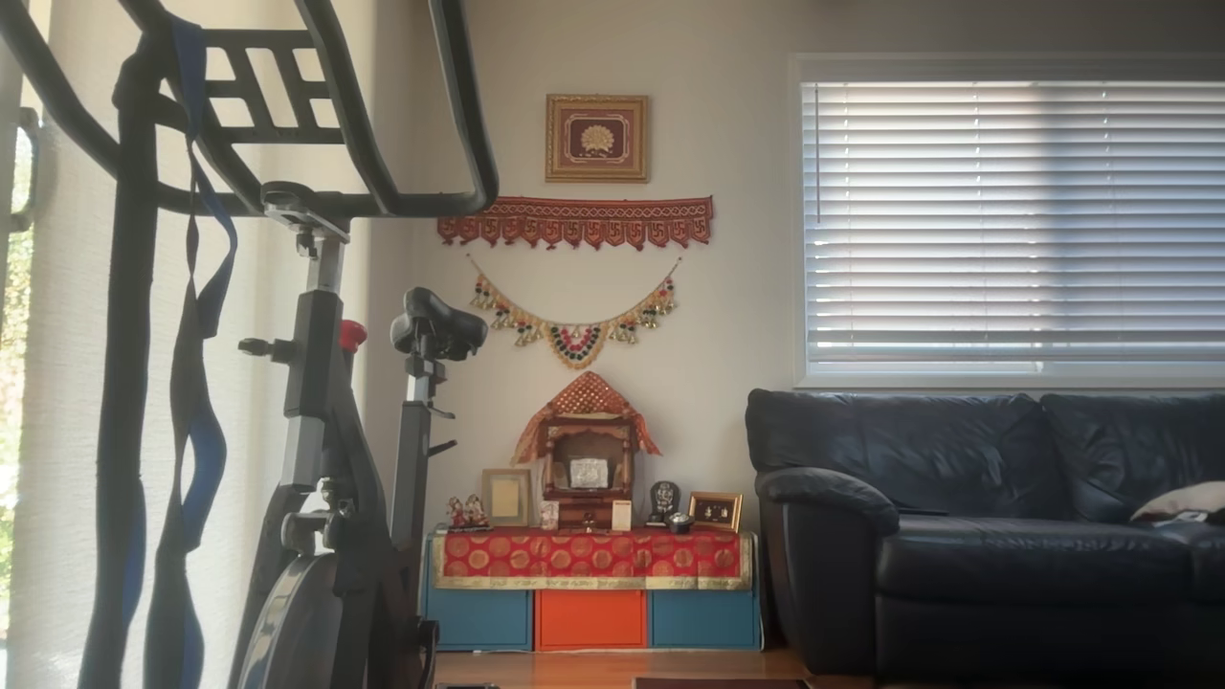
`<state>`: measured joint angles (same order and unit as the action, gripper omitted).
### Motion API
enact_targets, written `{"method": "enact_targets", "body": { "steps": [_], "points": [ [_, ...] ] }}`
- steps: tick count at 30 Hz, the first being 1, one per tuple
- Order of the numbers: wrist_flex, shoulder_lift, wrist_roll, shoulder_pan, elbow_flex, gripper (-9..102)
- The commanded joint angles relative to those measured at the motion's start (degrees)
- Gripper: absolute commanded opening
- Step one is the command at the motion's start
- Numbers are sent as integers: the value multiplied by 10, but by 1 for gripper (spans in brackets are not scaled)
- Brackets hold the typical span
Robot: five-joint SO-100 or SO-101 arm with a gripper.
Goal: Sort medicines into box.
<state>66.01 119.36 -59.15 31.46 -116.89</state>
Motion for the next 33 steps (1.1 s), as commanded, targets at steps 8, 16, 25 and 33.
{"method": "enact_targets", "body": {
  "steps": [8,16,25,33],
  "points": [
    [-22,-31,-74,0,14,6],
    [-24,-47,-84,2,22,13],
    [-26,-75,-123,6,43,19],
    [-3,-98,-157,11,80,22]
  ]
}}
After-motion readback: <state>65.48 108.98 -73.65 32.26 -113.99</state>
